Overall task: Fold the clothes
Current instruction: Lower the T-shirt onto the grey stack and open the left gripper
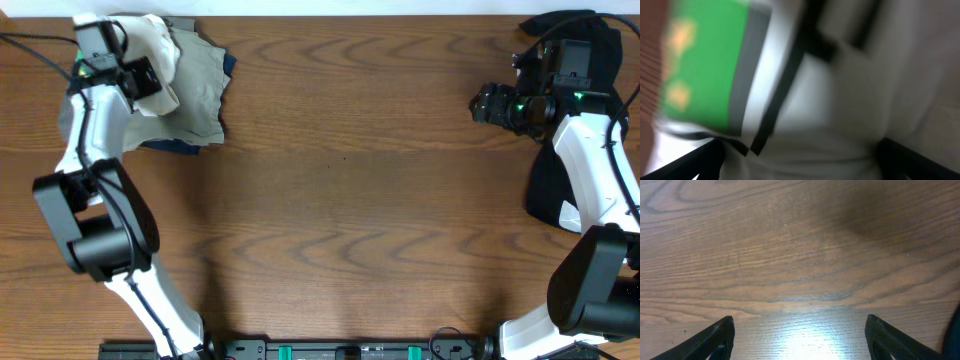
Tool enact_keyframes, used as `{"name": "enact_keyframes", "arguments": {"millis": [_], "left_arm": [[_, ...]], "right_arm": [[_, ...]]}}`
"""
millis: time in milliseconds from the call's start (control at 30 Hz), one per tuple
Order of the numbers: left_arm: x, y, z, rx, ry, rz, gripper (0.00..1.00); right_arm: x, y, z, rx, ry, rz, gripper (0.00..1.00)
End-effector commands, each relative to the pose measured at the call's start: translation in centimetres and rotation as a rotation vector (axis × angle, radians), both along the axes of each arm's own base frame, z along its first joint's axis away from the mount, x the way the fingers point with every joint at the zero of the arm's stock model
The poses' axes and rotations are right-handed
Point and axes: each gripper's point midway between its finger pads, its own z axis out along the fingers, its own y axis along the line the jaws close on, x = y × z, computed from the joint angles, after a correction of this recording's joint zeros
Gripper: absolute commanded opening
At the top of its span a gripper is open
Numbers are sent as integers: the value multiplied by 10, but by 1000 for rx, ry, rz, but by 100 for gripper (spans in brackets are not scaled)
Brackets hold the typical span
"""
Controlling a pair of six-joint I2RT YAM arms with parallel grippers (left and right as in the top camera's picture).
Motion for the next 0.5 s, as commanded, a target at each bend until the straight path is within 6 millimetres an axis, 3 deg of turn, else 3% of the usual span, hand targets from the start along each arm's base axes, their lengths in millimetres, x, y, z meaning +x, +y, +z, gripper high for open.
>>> {"name": "enact_keyframes", "arguments": {"millis": [0, 100, 233, 333, 467], "left_arm": [[-10, -11, -46, -63, 101, -12, 98], [-14, -12, -62, -73, 134, -12, 98], [-11, -12, -47, -65, 107, -13, 98], [-7, -13, -18, -50, 54, -19, 98], [-5, -16, 52, -14, -75, -28, 98]], "right_arm": [[0, 5, -5, 4, 13, 3, 81], [0, 5, -5, 4, 14, 3, 81], [0, 5, -5, 2, 11, 6, 85], [1, 6, -3, -5, -1, 31, 99], [8, 5, 17, -24, -54, 45, 99]]}}
